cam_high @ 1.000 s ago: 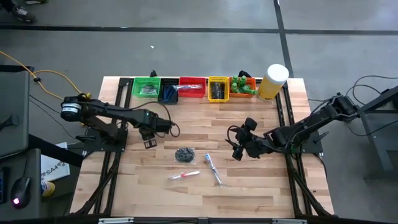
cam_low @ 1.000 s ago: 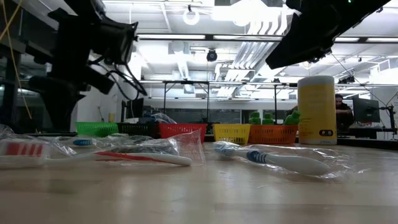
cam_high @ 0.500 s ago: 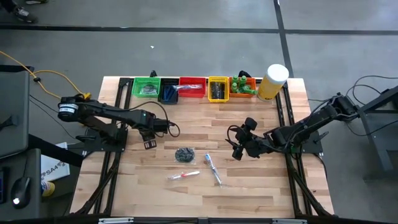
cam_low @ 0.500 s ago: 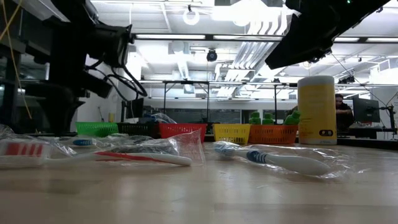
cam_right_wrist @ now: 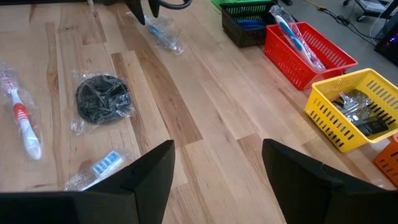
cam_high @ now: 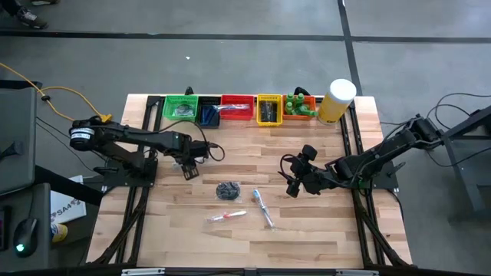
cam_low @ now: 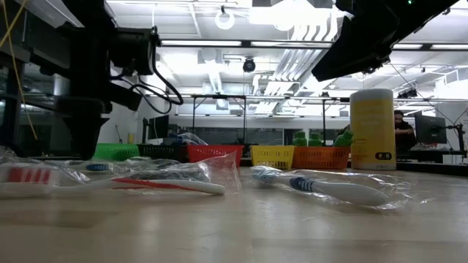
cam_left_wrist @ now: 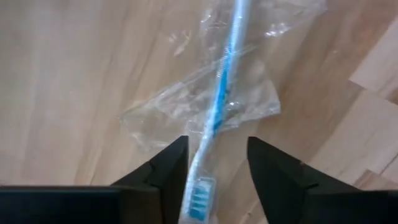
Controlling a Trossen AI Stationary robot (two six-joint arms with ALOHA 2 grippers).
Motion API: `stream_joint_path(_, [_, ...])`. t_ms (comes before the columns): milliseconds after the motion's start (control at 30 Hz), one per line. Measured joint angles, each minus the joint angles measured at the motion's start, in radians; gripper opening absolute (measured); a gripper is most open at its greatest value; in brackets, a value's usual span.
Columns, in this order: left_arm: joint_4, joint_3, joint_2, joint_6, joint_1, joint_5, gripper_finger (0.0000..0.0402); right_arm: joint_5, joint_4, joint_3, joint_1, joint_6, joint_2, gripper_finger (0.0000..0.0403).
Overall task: Pick & Place Travel size toiletries
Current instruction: Put the blue toothbrush into the red basket
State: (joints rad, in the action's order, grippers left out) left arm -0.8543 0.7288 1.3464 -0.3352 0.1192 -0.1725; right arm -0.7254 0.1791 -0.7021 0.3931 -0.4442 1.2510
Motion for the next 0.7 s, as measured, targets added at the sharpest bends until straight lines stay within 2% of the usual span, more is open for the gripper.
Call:
stream_joint_path(100, [0.01,0.0,0.012,0.015,0.023,0.003,0.0189,0.0,0.0,0.0,0.0,0.0,0.0,0.0236])
stream_joint_path(200, [0.045,0.0,0.023,0.045,0.047,0.037,0.0198,0.0,-0.002,0.0,0.0,0.0,0.0,0.0236])
stream_joint_path(400, [0.083,0.0,0.071,0.095,0.058,0.066,0.0185,0.0,-0.002,0.0,0.0,0.0,0.0,0.0236])
stream_joint_path(700, [0.077,0.006,0.145,0.073,0.058,0.063,0.0161,0.0,-0.002,0.0,0.0,0.0,0.0,0.0236])
